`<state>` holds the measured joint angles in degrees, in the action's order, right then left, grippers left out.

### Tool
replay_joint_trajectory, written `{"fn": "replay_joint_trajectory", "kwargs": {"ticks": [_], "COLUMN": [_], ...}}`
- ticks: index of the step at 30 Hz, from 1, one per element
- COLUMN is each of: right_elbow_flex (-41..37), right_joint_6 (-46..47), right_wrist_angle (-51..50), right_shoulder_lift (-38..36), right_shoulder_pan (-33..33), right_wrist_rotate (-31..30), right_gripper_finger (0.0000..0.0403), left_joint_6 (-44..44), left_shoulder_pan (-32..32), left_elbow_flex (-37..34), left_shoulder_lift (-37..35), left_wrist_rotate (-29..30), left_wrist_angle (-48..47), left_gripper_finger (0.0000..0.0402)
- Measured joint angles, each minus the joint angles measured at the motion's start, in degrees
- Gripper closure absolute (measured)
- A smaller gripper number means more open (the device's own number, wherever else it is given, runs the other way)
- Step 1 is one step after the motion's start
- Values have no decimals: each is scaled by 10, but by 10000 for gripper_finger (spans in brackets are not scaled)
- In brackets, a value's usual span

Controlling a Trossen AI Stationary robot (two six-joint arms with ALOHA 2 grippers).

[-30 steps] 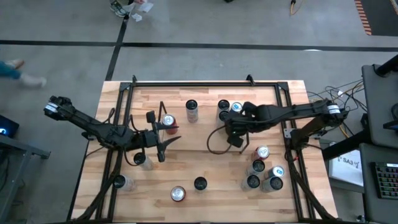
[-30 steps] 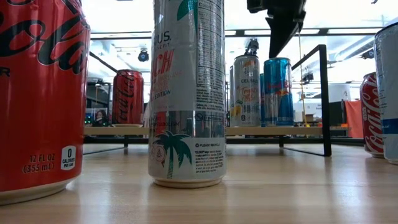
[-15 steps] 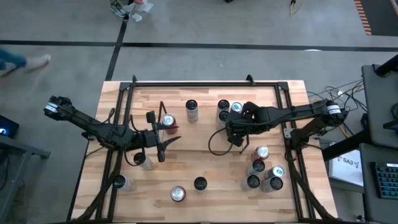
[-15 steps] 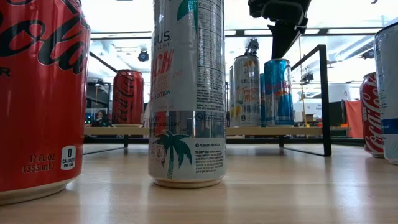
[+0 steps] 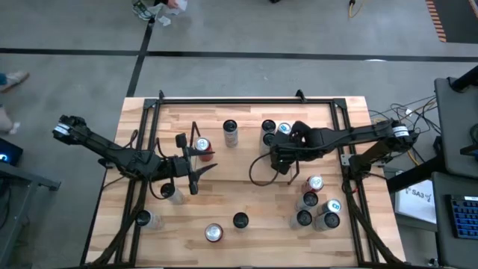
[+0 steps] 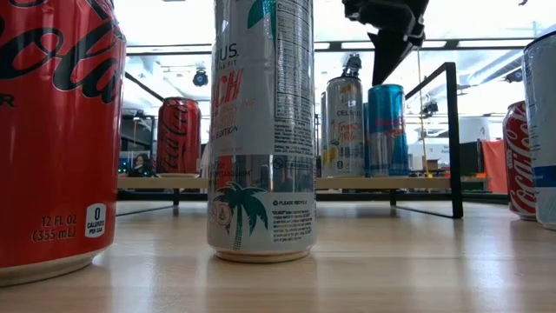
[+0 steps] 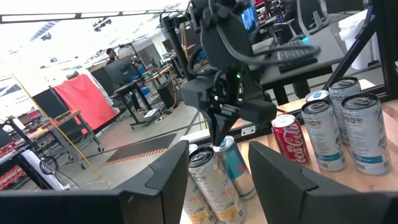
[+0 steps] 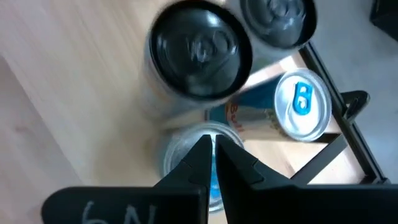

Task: Place canned beverage on shelf
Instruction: Put the left blue soda can on the shelf aligned with the other blue soda can

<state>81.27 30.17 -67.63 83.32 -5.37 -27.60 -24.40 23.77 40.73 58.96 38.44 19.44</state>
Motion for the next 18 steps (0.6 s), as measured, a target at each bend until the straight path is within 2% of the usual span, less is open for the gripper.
{"fn": "replay_joint_trajectory", "kwargs": {"ticks": [5,11,18], "right_elbow_flex": [26,40,20], "right_joint_6": [-1,0,0], "right_wrist_angle": [-3,-16,-27], "right_shoulder_lift": [-5,-6,-6], "right_shoulder_pan": [0,0,2], "right_wrist_rotate": [21,169,157], "right_gripper_finger": [390,390,390], "left_joint_6": [0,-2,-2], "left_shoulder_pan": [0,0,0], "left_elbow_flex": [0,0,0], "left_shoulder_lift": [0,0,0], "left_wrist_rotate": [0,0,0], "left_wrist_angle": [-2,-2,-2], "left_gripper_finger": [249,249,249]}}
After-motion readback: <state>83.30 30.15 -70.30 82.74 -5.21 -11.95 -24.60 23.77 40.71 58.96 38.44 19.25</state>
